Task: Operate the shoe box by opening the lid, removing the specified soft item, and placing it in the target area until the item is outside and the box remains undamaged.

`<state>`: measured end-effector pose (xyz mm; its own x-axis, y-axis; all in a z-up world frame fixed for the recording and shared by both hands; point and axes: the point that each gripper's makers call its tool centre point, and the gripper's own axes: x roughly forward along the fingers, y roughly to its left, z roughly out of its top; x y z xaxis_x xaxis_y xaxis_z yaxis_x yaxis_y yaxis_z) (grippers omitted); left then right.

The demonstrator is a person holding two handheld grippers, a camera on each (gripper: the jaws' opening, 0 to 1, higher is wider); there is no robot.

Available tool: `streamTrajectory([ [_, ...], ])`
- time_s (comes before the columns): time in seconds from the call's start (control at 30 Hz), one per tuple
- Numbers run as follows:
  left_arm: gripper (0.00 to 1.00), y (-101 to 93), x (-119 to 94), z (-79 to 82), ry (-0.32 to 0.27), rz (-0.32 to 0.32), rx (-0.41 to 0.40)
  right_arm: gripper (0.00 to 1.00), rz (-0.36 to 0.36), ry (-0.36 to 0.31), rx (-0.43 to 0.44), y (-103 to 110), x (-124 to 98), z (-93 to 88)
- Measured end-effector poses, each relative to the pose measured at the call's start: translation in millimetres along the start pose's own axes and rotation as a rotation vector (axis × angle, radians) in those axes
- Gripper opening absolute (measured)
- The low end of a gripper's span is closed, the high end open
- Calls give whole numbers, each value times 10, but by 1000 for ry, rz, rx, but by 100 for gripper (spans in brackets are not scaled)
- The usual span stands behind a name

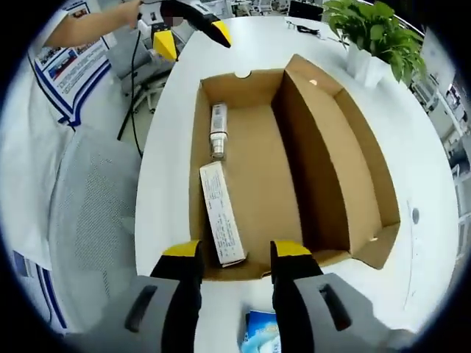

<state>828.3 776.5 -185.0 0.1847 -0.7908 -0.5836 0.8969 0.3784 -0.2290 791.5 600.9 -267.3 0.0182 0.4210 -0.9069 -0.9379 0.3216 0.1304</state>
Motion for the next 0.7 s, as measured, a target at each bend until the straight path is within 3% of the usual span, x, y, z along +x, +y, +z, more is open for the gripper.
streamTrajectory([
  [0.7, 47, 107, 110, -83, -3, -7, -48, 27, 103, 82, -32, 62, 326, -134],
])
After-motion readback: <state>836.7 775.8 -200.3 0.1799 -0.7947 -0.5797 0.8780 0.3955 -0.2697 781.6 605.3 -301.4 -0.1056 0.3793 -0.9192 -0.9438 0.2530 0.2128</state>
